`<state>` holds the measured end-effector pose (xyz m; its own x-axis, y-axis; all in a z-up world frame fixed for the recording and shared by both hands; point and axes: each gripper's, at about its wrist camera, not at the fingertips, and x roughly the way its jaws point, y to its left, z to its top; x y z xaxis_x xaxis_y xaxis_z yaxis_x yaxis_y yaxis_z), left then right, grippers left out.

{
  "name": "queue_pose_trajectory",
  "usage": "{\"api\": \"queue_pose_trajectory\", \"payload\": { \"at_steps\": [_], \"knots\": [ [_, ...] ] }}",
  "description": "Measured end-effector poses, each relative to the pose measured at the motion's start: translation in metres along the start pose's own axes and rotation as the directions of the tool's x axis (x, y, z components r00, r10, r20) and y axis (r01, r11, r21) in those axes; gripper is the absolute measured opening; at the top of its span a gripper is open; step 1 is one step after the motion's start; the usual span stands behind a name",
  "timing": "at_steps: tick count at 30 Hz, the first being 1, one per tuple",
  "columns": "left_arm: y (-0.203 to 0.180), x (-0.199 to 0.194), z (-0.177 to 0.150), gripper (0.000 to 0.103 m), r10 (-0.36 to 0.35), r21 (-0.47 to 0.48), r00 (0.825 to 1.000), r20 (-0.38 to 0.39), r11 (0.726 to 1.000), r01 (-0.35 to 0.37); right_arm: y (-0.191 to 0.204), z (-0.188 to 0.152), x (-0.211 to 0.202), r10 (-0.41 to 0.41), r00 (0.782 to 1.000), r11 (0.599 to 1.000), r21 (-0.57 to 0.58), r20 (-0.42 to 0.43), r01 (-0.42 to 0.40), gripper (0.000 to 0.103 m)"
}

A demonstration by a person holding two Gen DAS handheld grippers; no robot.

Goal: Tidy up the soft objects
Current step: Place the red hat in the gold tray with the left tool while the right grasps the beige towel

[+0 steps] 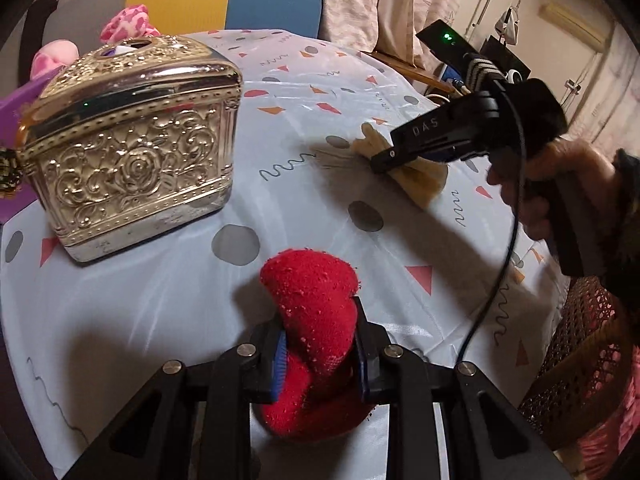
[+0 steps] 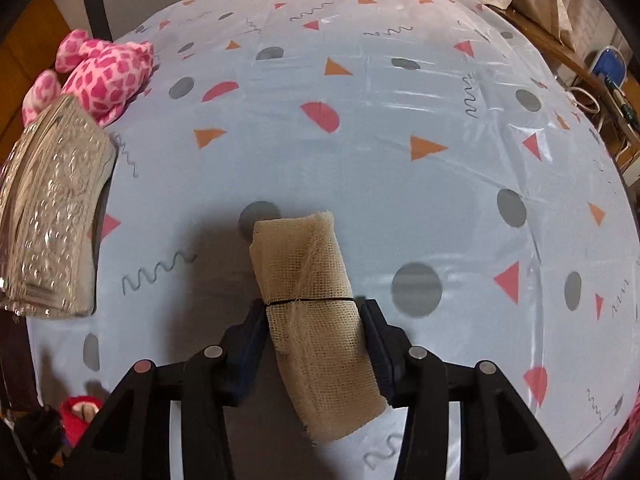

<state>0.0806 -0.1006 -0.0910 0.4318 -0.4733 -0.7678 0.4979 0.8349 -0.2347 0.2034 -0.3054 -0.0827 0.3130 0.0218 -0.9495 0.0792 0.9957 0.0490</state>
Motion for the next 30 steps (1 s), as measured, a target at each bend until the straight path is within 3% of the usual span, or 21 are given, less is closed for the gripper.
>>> {"api": "queue_pose_trajectory", "payload": {
  "at_steps": [7, 13, 18, 30],
  "knots": [
    [0.004, -0.016, -0.006, 0.025, 0.047, -0.043, 0.999, -0.007, 0.998, -0.048, 0.062, -0.036, -0.005, -0.026, 1.0, 0.984, -0.178, 0.014, 0.028, 0.048],
    [0.006, -0.059, -0.004, 0.025, 0.073, -0.07, 0.995, 0.072, 0.995, -0.068, 0.055, -0.042, -0.005, 0.002, 0.999, 0.989, -0.151, 0.033, 0.003, 0.048],
    [0.007, -0.101, 0.0, 0.025, 0.128, -0.08, 0.979, 0.16, 0.99, -0.116, 0.059, -0.042, -0.003, -0.021, 0.998, 0.983, -0.181, 0.061, 0.032, 0.048],
    [0.024, -0.157, -0.004, 0.025, 0.197, -0.156, 0.95, 0.243, 0.974, -0.162, 0.07, -0.047, -0.005, -0.036, 0.995, 0.976, -0.213, 0.088, 0.054, 0.047]
  ]
}}
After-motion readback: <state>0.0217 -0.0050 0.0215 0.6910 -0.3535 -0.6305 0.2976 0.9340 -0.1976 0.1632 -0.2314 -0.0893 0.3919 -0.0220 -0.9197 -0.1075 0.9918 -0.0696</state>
